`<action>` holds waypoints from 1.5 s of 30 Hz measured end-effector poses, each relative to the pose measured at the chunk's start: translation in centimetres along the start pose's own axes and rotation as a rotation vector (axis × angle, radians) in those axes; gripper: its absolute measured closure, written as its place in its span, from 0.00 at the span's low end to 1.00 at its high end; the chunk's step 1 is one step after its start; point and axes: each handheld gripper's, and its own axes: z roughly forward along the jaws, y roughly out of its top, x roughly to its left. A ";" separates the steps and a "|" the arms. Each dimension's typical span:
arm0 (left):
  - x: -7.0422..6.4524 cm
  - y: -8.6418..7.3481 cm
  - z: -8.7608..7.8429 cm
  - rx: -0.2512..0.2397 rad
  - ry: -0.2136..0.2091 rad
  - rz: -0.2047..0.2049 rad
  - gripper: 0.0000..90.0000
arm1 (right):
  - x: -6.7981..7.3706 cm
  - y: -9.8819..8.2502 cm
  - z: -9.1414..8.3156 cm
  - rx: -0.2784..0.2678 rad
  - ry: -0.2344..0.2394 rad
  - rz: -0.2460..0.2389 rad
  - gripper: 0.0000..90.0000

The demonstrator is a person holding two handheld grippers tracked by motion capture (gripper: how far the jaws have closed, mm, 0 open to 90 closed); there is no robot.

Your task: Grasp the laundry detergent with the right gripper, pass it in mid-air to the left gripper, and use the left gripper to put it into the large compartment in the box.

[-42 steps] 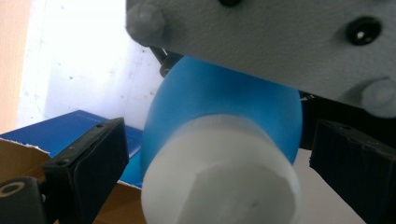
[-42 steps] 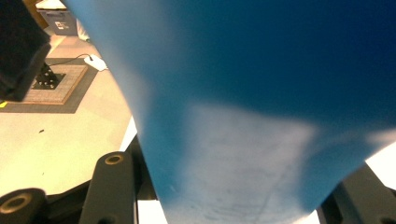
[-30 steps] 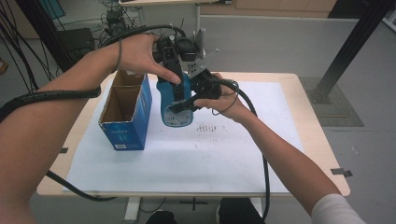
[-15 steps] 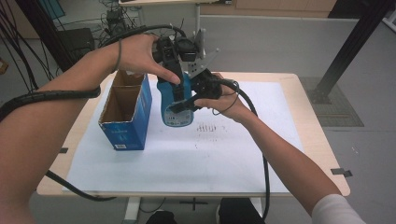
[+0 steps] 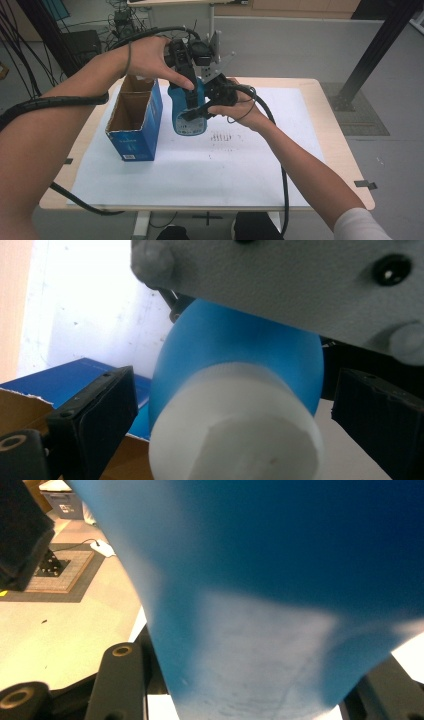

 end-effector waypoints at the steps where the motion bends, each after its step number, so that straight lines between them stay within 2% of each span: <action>1: 0.0 0.0 0.0 0.003 0.001 0.004 0.06 | 0.0 0.0 0.0 -0.001 0.000 0.000 0.49; 19: -0.1 0.0 -0.1 0.000 -0.001 0.007 0.06 | 0.1 0.0 -0.2 0.002 -0.001 0.014 0.49; 21: 0.0 0.0 -0.1 0.004 0.000 0.011 0.06 | 0.0 0.0 -0.1 -0.006 -0.001 -0.001 0.49; 26: -0.1 -0.1 0.0 0.001 -0.001 0.009 0.07 | 0.0 0.1 -0.1 -0.006 -0.003 -0.002 0.49; 29: -0.1 0.0 0.1 0.002 0.001 0.008 0.08 | 0.1 0.1 -0.1 -0.002 -0.001 0.008 0.49; 30: 0.0 0.0 0.2 0.003 0.002 0.008 0.08 | 0.2 0.1 -0.1 -0.009 0.013 0.014 0.49; 37: 0.0 0.2 -0.1 -0.006 0.005 0.025 0.21 | 0.1 0.1 -0.2 -0.005 -0.002 -0.008 0.49; 42: 0.0 0.3 -0.1 0.005 0.011 0.034 0.31 | 0.2 0.1 -0.3 0.003 -0.001 -0.002 0.49; 45: -0.1 0.3 0.1 0.013 0.008 0.036 0.33 | 0.4 0.1 -0.3 0.002 0.005 0.003 0.49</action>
